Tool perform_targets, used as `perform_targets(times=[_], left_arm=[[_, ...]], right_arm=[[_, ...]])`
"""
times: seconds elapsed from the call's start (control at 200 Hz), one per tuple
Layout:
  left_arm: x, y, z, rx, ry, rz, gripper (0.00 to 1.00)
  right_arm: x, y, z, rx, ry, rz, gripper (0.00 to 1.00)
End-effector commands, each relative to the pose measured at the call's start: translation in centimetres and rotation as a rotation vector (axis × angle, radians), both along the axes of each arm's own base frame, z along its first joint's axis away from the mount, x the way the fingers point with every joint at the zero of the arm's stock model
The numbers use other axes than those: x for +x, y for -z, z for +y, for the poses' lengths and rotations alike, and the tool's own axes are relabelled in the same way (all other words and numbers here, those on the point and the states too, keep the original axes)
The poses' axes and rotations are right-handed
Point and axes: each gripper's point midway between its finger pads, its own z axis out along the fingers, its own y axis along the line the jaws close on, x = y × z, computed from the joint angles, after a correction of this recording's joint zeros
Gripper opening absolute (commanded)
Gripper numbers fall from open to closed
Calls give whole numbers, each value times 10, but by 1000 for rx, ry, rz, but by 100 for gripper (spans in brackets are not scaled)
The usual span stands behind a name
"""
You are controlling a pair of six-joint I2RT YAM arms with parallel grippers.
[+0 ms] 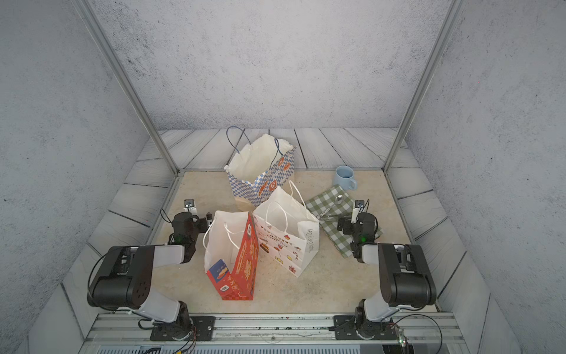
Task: Put away the paper bag
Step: Pick up the paper bag from the center of the board.
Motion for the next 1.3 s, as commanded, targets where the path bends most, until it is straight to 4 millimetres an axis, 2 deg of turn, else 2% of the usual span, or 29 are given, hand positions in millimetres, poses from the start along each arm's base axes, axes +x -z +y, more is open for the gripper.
perform_targets(times=[0.0, 1.046, 1.091, 1.171, 1.296], left_arm=[[0, -5, 0, 4, 3, -18, 99], [1, -5, 0, -1, 7, -23, 99], [1, -5, -1, -8, 16, -28, 99], [1, -8, -1, -8, 18, -29, 99], [-2, -28, 3, -4, -4, -29, 99]], right_arm=[[3, -5, 4, -2, -20, -13, 99], [2, -6, 3, -2, -18, -19, 99], [1, -10, 1, -4, 1, -29, 99], [-5, -31, -4, -3, 28, -36, 99], [-18, -80, -7, 35, 70, -77, 99]])
